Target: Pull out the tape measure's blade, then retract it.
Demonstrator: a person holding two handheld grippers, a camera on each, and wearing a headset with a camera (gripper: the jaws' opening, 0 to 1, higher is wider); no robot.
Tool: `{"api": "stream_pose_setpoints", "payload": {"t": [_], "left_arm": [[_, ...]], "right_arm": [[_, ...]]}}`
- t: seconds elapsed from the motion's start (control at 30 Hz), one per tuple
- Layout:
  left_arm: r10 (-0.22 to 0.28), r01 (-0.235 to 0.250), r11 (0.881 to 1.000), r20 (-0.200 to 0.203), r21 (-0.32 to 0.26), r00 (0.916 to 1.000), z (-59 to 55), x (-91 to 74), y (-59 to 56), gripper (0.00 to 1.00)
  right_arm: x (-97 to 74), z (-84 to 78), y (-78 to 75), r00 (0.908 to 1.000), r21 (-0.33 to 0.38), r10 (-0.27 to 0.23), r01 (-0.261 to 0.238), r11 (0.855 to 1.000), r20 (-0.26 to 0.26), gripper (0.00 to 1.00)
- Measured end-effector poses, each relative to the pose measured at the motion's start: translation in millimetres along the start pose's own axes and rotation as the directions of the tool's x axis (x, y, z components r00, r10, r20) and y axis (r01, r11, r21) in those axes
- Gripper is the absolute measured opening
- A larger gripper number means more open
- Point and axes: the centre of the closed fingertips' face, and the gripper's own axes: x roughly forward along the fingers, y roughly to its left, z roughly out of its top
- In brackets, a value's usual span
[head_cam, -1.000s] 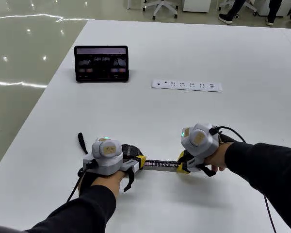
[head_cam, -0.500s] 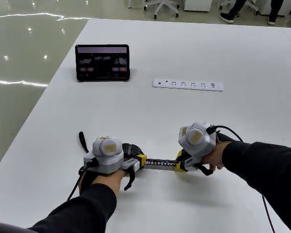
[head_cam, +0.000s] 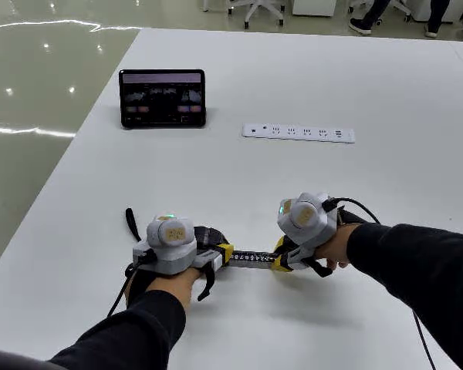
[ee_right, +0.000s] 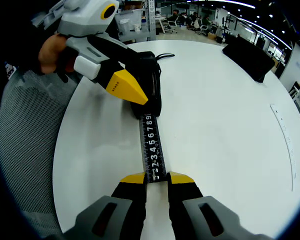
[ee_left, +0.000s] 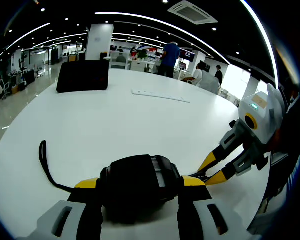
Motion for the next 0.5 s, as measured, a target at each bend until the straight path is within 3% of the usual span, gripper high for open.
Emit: {"api": "stream_pose_setpoints", "payload": {"t": [0.5], "left_arm": [[-0.001, 0.001, 1.000, 0.000, -0.001, 1.0000, 0.0, -0.1, -0.3, 0.57]], "right_arm": [[5.1, 8.1, 2.3, 0.9998, 0.013, 0.002, -0.003, 1.000, 0.018, 0.11]]}}
